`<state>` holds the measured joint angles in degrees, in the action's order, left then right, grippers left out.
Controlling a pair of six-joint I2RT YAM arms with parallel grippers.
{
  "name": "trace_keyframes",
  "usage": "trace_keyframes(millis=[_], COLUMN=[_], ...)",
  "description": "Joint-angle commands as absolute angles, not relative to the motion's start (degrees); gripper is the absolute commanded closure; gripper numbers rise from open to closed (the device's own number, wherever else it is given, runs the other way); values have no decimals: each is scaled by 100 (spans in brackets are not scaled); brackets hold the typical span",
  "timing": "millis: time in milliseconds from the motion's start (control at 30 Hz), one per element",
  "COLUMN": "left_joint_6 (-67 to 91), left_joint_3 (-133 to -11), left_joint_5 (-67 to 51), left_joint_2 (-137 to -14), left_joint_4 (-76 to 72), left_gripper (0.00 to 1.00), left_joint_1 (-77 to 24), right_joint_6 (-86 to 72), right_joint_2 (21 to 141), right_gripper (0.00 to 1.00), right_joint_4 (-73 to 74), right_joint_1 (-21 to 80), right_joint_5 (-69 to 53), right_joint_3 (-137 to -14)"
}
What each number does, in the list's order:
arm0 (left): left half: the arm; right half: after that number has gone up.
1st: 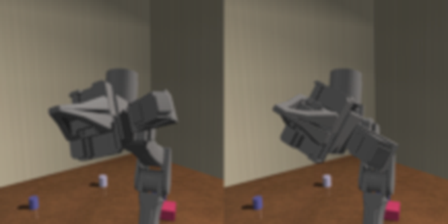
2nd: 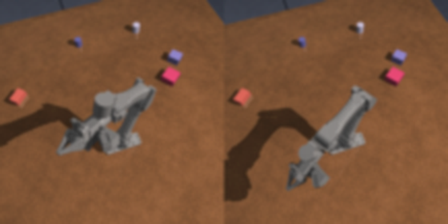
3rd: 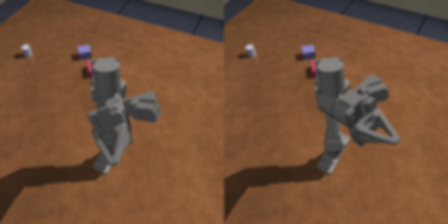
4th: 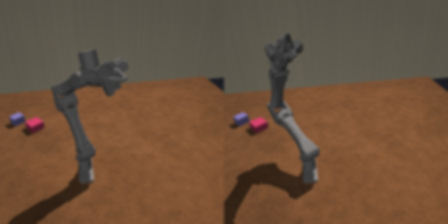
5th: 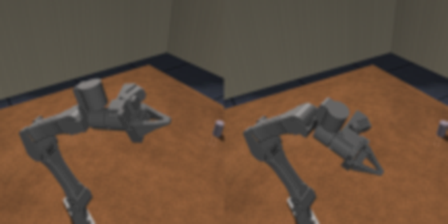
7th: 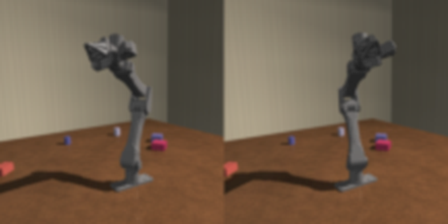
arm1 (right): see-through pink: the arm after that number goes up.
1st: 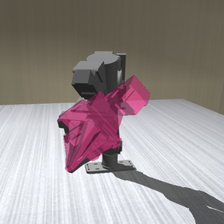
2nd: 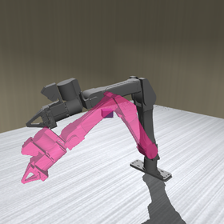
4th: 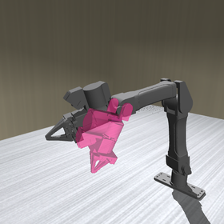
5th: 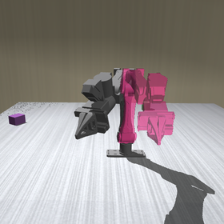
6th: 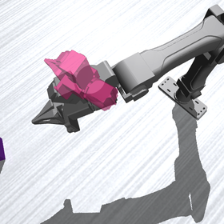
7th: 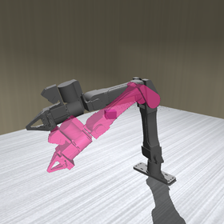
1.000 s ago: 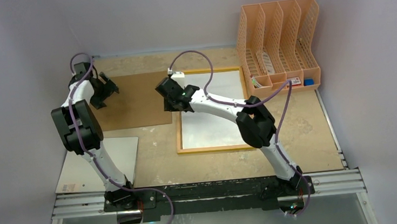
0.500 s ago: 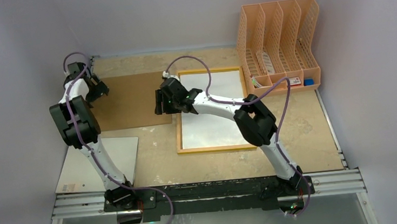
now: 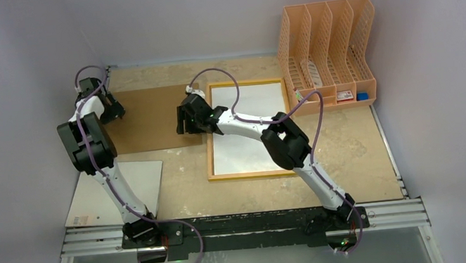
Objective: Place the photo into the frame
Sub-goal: Move the photo frame item to the center of the board.
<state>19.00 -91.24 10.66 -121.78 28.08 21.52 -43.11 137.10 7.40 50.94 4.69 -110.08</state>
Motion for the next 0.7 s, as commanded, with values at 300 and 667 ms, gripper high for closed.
trace_keyframes(millis=[300,667], left_joint_6=[1762,1706], left_joint_3=[-8598,-7869], left_joint_5=[1821,1454], left_joint_2=[-11887,-11568], left_joint_4=[2142,1158], left_gripper=[4,3], left_joint_1=[2347,2352], right_joint_6=[-4339,-4683], right_joint_2=[14031,14116], right_gripper=[30,29], right_joint_4=[1670,2255], right_joint_1=[5071,5119], right_joint_5=[2140,2830], right_joint_3=[-11759,-11896])
